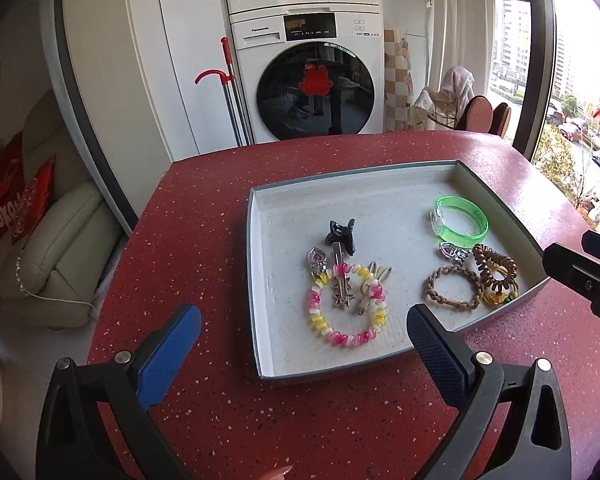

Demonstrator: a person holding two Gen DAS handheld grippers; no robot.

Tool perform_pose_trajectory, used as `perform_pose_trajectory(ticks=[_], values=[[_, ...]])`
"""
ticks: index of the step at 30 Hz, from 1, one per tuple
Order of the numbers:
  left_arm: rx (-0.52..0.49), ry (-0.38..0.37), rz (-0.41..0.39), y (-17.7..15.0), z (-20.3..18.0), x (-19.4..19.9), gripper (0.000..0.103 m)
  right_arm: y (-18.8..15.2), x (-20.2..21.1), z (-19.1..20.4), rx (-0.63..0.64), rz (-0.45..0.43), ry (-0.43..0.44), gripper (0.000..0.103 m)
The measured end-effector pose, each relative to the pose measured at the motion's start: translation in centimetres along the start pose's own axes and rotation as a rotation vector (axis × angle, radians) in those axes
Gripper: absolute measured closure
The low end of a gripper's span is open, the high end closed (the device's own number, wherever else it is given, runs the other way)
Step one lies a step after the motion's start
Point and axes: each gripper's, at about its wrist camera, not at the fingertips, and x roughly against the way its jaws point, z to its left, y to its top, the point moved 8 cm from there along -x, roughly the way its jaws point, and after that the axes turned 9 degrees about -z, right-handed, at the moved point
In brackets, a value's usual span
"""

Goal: Organize jewelry

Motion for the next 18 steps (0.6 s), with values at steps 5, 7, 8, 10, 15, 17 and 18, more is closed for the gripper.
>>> perform_pose_trajectory(ticks=[5,7,8,10,15,17,18], values=[[-0.013,0.008,-0.018,-0.9,-0.2,1.6,0.000,-0.7,1.4,0.2,0.029,-0.046,-0.011,0.014],[-0.006,0.013,-0.031,-1.2,-0.1,2.5,0.000,-1.3,1.9,0.7,0.046,-0.041,0.002,0.014],[-0.002,0.014,-0.038,-1.4,-0.1,2.9,0.000,-1.6,2.2,0.9,0.057,-0.042,-0.001,0.014],[0.010,0.014,-0.047,-1.8,0.0,3.7,0.000,-2.3,2.8,1.3,0.070,-0.034,-0.001,0.014],[0.046,0.043,-0.060,-3.0,0.4,5.5,0.000,-4.1,3.8,1.5,0.056,0.001,-0.001,0.014],[0.053,0.045,-0.056,-3.6,0.5,5.9,0.000,-4.9,4.3,1.5,0.050,0.011,-0.001,0.013],[0.052,0.050,-0.052,-4.0,0.6,6.1,0.000,-5.2,4.5,1.4,0.051,0.014,-0.008,0.013]])
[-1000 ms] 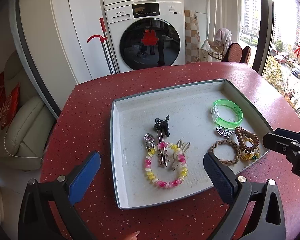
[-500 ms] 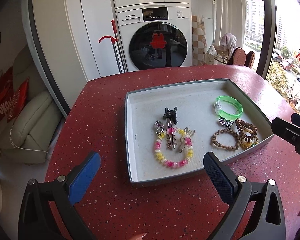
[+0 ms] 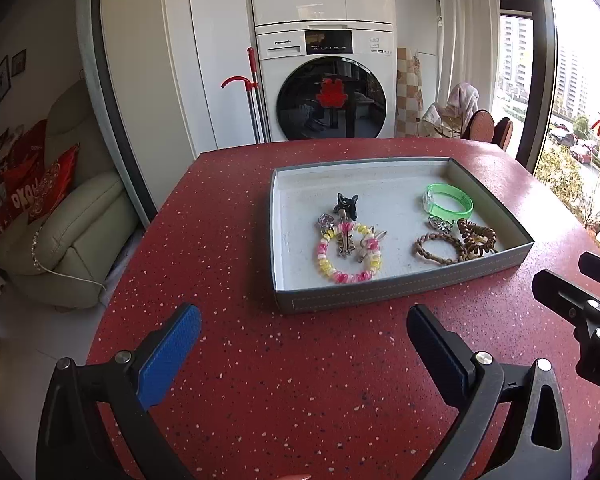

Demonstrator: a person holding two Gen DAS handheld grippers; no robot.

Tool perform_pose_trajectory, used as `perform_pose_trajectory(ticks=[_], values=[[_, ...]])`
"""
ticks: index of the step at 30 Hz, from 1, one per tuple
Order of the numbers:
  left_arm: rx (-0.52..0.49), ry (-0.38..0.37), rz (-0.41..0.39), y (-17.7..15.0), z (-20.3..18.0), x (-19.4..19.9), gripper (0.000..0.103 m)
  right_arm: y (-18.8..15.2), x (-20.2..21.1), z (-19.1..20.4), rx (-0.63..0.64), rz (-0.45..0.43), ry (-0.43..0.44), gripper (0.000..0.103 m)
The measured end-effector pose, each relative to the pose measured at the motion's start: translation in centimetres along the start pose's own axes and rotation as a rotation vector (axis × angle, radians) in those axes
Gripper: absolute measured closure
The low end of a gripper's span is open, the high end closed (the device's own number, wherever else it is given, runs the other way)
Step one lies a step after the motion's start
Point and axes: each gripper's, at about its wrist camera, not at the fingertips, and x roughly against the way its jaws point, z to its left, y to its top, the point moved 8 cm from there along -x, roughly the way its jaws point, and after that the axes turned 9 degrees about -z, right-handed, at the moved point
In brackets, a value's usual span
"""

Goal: Organize jewelry

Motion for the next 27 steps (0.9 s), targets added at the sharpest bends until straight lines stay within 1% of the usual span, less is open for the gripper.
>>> perform_pose_trajectory(ticks=[5,8,11,15,20,27], values=[[0.023,0.004,0.003,-1.4,0.3,1.7,0.000,-1.6,0.9,0.3,0.016,0.017,-0.014,0.013],[0.006,0.016,-0.013,-1.6,0.2,2.7,0.000,-2.3,1.6,0.6,0.032,0.018,-0.016,0.013],[-0.010,0.022,-0.028,-1.5,-0.1,3.7,0.000,-2.6,2.2,0.6,0.019,0.019,-0.017,0.013],[0.005,0.012,-0.033,-1.6,-0.1,4.7,0.000,-2.6,2.8,0.3,0.010,0.011,-0.031,0.013],[0.014,0.011,-0.023,-1.8,-0.2,4.9,0.000,-2.1,3.4,0.1,-0.002,-0.004,-0.039,0.013],[0.009,0.021,-0.058,-0.8,0.0,5.7,0.000,-1.2,4.2,0.0,-0.017,-0.034,-0.041,0.013]])
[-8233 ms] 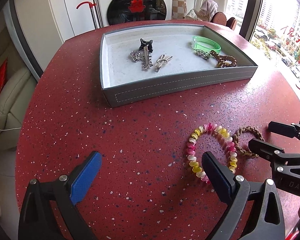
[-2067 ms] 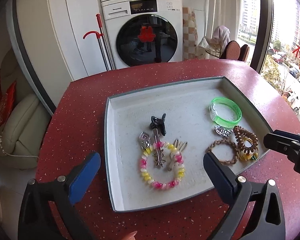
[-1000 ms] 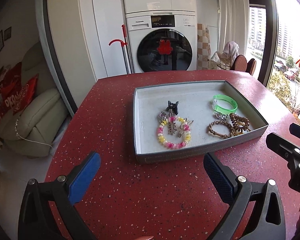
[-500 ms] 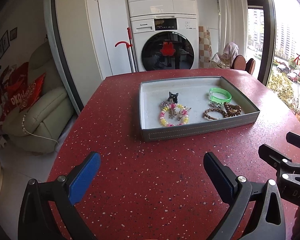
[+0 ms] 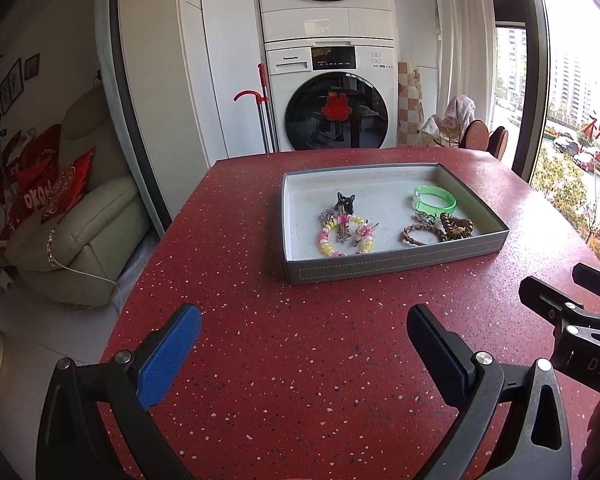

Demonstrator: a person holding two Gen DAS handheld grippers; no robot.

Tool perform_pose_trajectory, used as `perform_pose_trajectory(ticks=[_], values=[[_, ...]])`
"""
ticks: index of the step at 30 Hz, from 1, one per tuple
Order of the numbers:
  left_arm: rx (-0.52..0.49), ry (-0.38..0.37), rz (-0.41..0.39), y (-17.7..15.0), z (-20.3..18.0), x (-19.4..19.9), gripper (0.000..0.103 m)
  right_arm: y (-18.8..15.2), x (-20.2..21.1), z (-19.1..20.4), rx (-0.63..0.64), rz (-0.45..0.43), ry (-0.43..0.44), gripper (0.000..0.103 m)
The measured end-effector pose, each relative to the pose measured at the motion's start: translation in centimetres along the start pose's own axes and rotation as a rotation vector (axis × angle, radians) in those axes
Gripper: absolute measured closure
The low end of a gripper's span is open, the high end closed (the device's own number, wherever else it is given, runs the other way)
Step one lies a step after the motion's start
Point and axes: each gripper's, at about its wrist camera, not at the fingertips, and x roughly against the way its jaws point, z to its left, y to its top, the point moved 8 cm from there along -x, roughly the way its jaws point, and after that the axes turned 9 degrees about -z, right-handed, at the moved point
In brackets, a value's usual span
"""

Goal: Organize jewelry

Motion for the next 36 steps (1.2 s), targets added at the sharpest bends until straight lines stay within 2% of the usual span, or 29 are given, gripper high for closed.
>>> perform_pose_trajectory(ticks=[14,36], values=[[0.030,0.000,-0.021,1.2,0.8,1.0,0.000,0.9,1.9,0.1,0.018,-0.048,-0.005,0.013],[0.038,0.002,-0.002,1.1,0.7,1.2,0.000,1.3,1.9,0.6,0.022,-0.047,0.002,0.013]])
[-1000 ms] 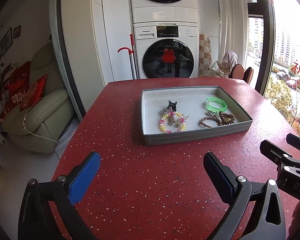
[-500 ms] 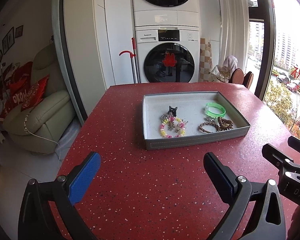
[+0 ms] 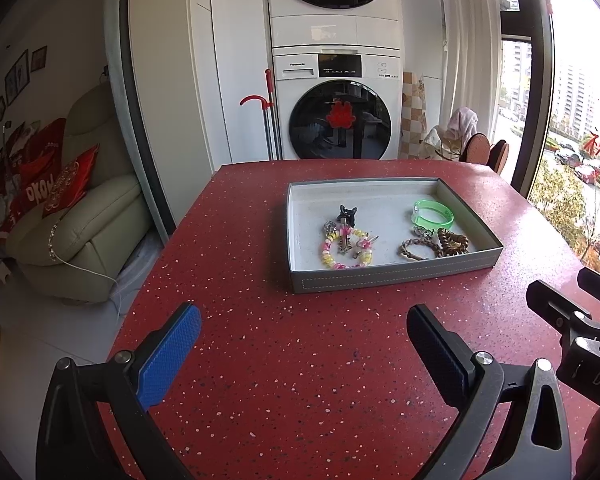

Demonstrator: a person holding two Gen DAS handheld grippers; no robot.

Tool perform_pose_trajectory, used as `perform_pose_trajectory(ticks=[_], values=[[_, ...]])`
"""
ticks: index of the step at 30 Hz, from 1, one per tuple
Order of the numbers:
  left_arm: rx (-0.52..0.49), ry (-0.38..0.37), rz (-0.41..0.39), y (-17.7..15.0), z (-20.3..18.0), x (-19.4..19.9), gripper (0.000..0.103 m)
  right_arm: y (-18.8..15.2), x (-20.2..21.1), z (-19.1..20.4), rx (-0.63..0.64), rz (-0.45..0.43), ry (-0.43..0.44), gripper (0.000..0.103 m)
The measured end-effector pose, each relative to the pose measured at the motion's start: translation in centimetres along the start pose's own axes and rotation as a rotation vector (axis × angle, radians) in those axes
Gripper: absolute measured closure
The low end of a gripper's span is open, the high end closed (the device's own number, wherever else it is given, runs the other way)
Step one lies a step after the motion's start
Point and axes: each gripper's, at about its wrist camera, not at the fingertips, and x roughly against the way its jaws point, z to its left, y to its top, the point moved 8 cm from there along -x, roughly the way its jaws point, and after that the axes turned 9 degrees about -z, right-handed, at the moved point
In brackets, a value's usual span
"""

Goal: Organize jewelry

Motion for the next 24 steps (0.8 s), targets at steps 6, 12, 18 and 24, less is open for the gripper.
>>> perform_pose_trajectory(ticks=[6,12,18,24], values=[[0.002,-0.004,0.012,-0.2,-0.1,-0.4,0.000,0.0,-0.1,0.0,-0.003,0.002,0.000,0.013],[0.010,-0.012,0.021,-0.3,-0.2,-0.9,0.000,-0.2,-0.7,0.0,-0.009,0.009,-0.002,0.013],[0.018,-0.015,0.035,-0.3,-0.1,-1.9,0.000,-0.4,-1.5,-0.1,-0.013,0.017,-0.006,0.013],[0.017,-0.010,0.044,-0.5,-0.1,-2.6,0.000,-0.4,-2.3,-0.2,-0.005,0.026,-0.015,0.013]])
